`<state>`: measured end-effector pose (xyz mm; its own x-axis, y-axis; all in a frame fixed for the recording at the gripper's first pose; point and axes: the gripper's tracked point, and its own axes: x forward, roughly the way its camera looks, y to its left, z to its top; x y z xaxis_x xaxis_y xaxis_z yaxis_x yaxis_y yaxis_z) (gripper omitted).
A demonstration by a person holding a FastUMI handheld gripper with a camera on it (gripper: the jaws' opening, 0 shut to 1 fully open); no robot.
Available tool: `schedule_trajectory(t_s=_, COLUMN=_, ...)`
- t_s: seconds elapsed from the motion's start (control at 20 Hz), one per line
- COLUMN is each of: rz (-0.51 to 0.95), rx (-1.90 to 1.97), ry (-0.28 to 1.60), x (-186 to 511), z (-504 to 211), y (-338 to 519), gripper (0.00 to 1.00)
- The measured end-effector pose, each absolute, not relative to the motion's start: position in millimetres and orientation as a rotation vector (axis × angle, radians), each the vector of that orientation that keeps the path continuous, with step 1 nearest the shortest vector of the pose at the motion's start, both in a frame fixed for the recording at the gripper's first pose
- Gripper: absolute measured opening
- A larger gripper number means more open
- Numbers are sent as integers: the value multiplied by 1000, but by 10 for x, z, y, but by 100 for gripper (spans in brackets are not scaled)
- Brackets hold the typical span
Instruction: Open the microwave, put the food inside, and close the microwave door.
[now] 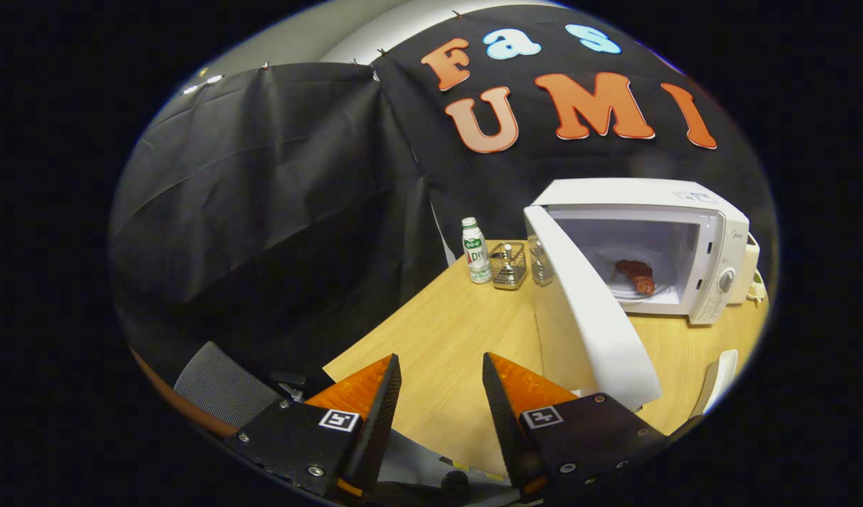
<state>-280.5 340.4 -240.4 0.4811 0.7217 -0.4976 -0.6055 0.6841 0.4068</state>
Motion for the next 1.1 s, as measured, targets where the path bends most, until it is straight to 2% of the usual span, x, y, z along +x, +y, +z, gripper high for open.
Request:
schedule_trajectory(t_s=0.15, rz=737, rx=142, ry=699, x=-2591, z=-2552, y=3152, gripper=55)
schedule_trajectory(t_s=0.3, rz=606, rx=40, ry=692, x=-2196, z=-2829, y=2694, gripper=49)
schedule_trajectory(t_s=0.5, rz=415, rx=0, ry=697, x=-1524, z=-3170, y=2097, gripper=48)
schedule_trajectory(t_s=0.75, rz=243, rx=11, ry=673, x=-711, z=-3419, y=1615, gripper=47)
schedule_trajectory(t_s=0.95, rz=248, rx=67, ry=652, x=-305, z=-3483, y=1644, gripper=43)
schedule_trajectory(t_s=1.0, rz=247, rx=62, ry=651, x=-214, z=-3519, y=1679, gripper=40)
schedule_trajectory(t_s=1.05, rz=244, rx=42, ry=661, x=-202, z=-3568, y=1681, gripper=31)
schedule_trajectory(t_s=1.1, rz=243, rx=27, ry=663, x=-233, z=-3594, y=1680, gripper=29)
